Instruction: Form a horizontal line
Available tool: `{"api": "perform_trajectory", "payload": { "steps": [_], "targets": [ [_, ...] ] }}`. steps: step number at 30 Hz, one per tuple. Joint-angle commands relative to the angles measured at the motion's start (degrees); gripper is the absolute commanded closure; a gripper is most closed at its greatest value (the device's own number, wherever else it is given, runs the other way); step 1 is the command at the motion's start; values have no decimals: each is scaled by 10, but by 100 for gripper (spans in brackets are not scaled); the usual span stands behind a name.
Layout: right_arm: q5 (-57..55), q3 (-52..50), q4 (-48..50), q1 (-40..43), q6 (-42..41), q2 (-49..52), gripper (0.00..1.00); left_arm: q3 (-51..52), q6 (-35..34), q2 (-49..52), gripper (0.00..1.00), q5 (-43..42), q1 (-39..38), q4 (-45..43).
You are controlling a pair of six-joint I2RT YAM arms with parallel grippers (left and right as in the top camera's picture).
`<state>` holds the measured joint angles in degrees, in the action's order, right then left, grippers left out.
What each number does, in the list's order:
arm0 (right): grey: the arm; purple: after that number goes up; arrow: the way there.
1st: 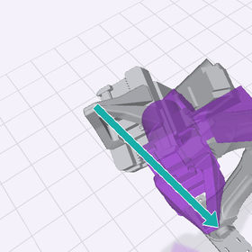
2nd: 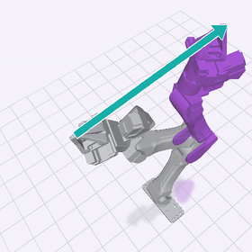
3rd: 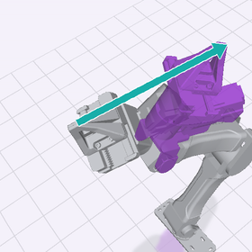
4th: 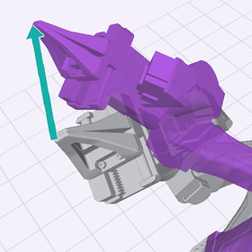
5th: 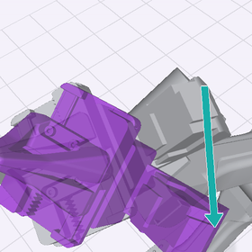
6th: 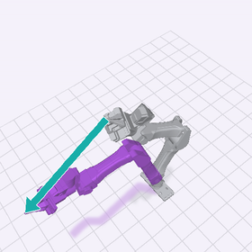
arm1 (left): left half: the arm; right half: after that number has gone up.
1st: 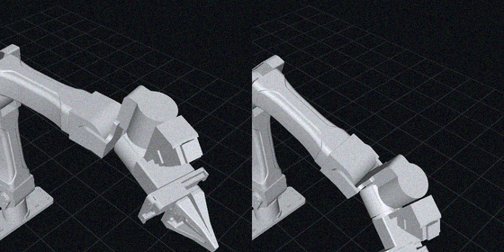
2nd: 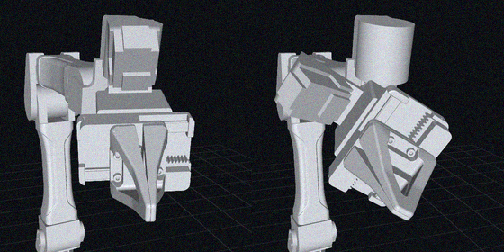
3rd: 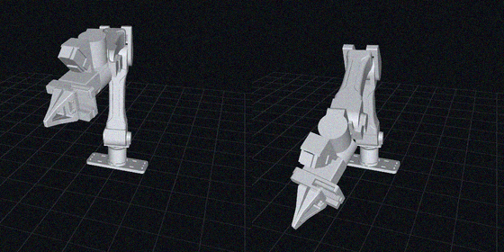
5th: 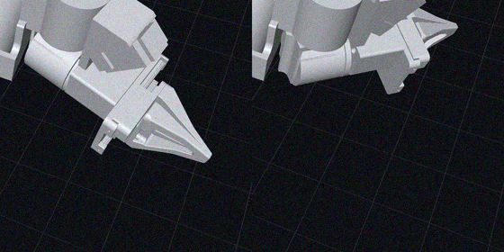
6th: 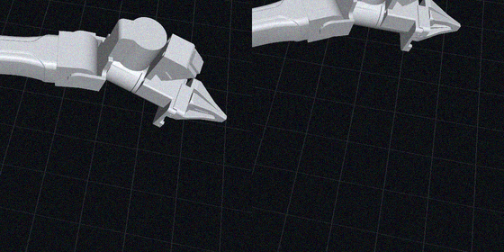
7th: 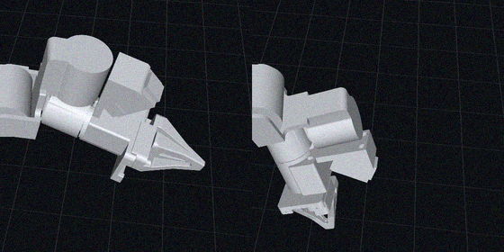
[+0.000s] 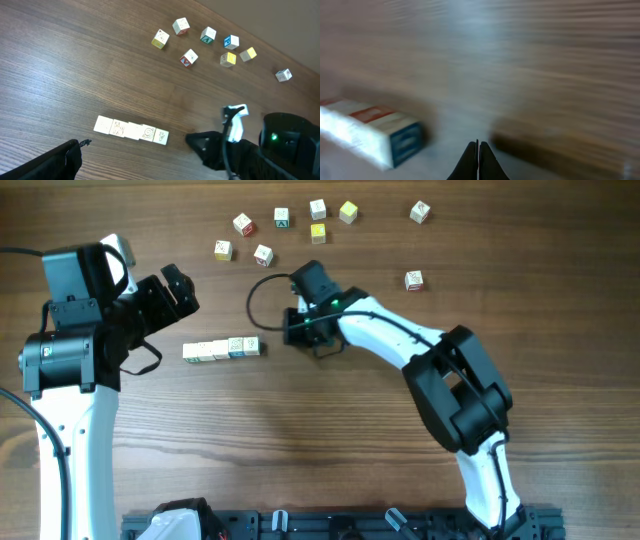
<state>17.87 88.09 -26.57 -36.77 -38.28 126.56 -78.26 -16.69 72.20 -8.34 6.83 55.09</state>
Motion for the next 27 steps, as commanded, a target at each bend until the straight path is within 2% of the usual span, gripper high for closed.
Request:
{"api": "perform_trajectory", "payload": {
  "steps": [1,5,18,27],
  "targets": [
    [-105,-4,-28,12,7,12,96,4,-5,-2,0,5,2,-1],
    [-145,-4,-32,12,5,12,95,4,-5,-2,0,5,2,-1],
    [-175,-5,-51,30,-41,12,96,4,-3,-2,0,16,2,-13],
    [-181,-10,-58,61,-62,16,95,4,-7,21,0,9,1,-60]
  ]
}}
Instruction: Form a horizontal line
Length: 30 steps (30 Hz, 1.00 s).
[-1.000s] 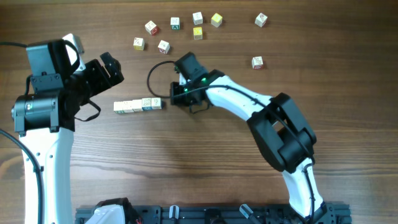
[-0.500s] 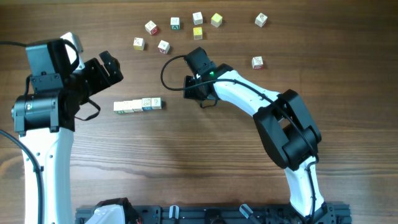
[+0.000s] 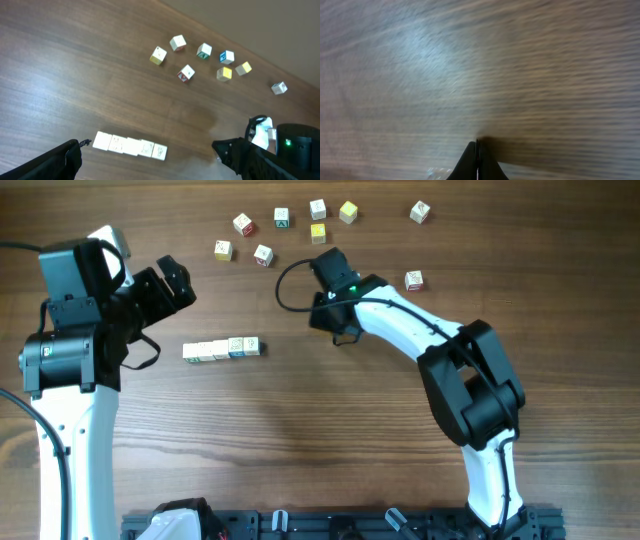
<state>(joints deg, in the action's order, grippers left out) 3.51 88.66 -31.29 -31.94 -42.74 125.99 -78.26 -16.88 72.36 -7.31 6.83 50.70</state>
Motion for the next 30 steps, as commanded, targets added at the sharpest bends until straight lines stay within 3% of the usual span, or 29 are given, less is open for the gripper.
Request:
{"api": "perform_trajectory", "payload": {
  "steps": [1,8,10,13,20,21,23,30],
  "targets": [
    [-38,-20,-9,13,-26,22,95,4,-5,30,0,-4,0,-23],
    [-38,-39,10,17,-39,22,93,4,-6,135,1,-6,-36,-75],
    [-37,-39,12,17,-40,22,92,4,-19,163,5,-5,-52,-96],
    [-37,-39,13,17,-40,22,92,4,-35,210,16,0,-75,-127],
    [-38,-39,12,17,-39,22,91,4,-88,319,72,6,-116,-164],
    [-38,-39,12,17,-39,22,91,4,-97,334,84,11,-122,-165],
    [-38,-39,12,17,-38,22,91,4,-117,347,96,26,-129,-160],
    [-37,-39,12,16,-38,22,90,4,-184,361,96,99,-134,-125]
  ]
}}
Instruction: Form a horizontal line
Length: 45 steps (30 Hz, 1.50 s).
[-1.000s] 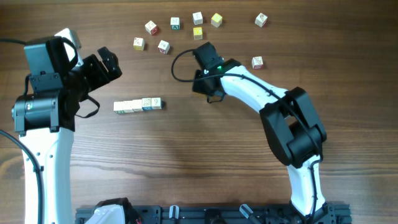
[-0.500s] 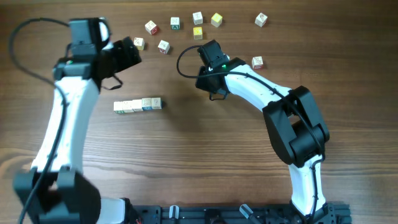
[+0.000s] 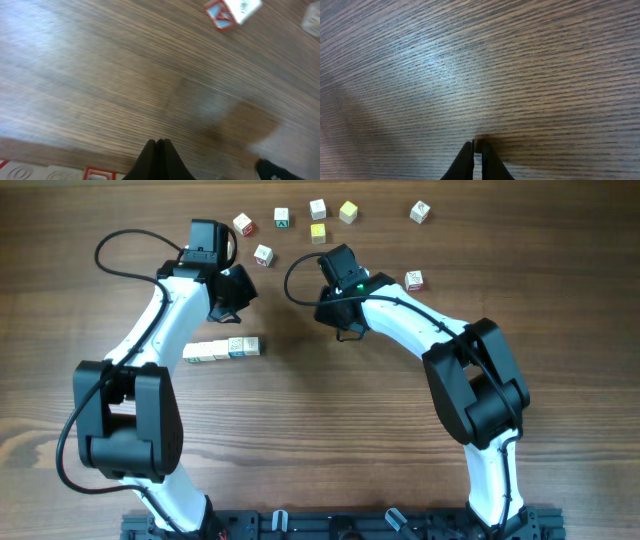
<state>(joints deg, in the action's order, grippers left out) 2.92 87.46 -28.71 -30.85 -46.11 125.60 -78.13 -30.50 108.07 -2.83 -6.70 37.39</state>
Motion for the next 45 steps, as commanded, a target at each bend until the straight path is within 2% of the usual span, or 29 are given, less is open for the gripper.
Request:
{"api": "perform_trajectory", "payload": {
  "steps": [1,10,14,22,30,45],
  "targets": [
    [-31,-27,-14,5,-5,26,91,2,-52,5,96,58,1,10],
    [-31,-27,-15,5,-5,26,91,3,-268,23,96,80,1,21],
    [-31,-27,-16,5,-4,26,91,2,-316,39,96,79,1,21],
    [-31,-27,-16,5,-4,26,90,3,-317,80,96,65,0,29],
    [-31,-27,-16,5,-4,26,90,3,-317,81,96,61,0,69],
    [-30,-27,-16,5,-4,26,90,3,-319,81,96,52,0,71]
  ]
}}
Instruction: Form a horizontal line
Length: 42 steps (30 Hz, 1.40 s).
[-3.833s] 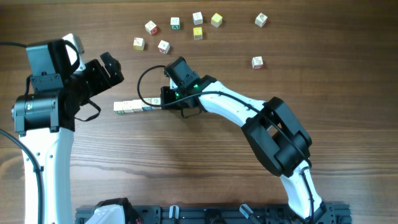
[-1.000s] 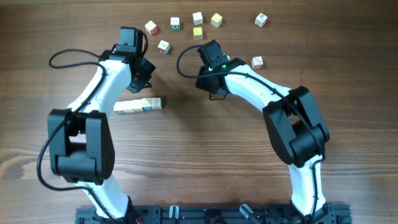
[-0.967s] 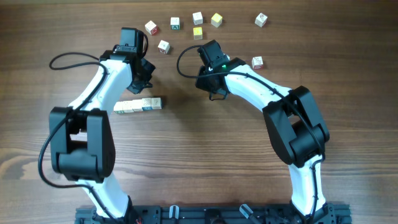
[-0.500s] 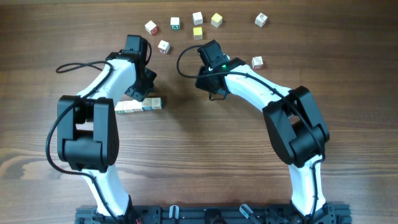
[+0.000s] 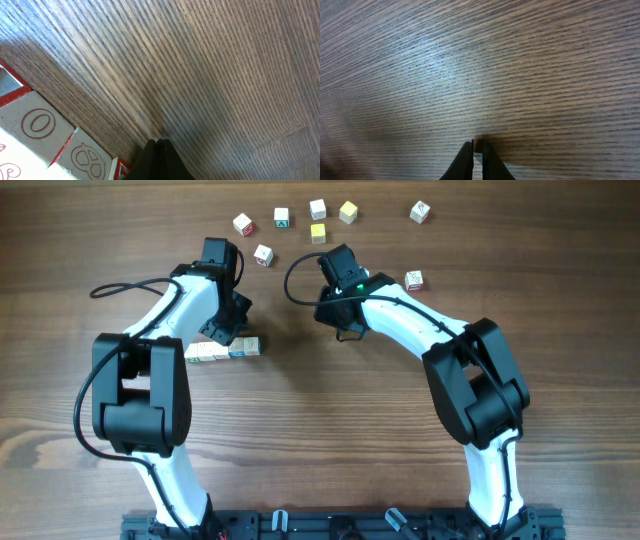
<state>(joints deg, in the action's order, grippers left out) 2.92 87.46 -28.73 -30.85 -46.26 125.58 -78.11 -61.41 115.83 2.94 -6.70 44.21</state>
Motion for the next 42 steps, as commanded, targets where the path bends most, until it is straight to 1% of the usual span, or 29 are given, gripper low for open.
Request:
{"api": "perform_trajectory", "payload": {
  "steps": [1,36,39,42],
  "targets": [
    [-30,-27,-16,5,-3,26,90,2,-10,4,96,-5,0,4],
    [-30,-27,-16,5,-3,26,90,2,-10,4,96,-5,0,26],
    [-29,-27,-16,5,-3,26,90,2,-10,4,96,-5,1,18],
    [-29,-27,-16,5,-3,26,90,2,-10,4,96,-5,1,-10]
  ]
}}
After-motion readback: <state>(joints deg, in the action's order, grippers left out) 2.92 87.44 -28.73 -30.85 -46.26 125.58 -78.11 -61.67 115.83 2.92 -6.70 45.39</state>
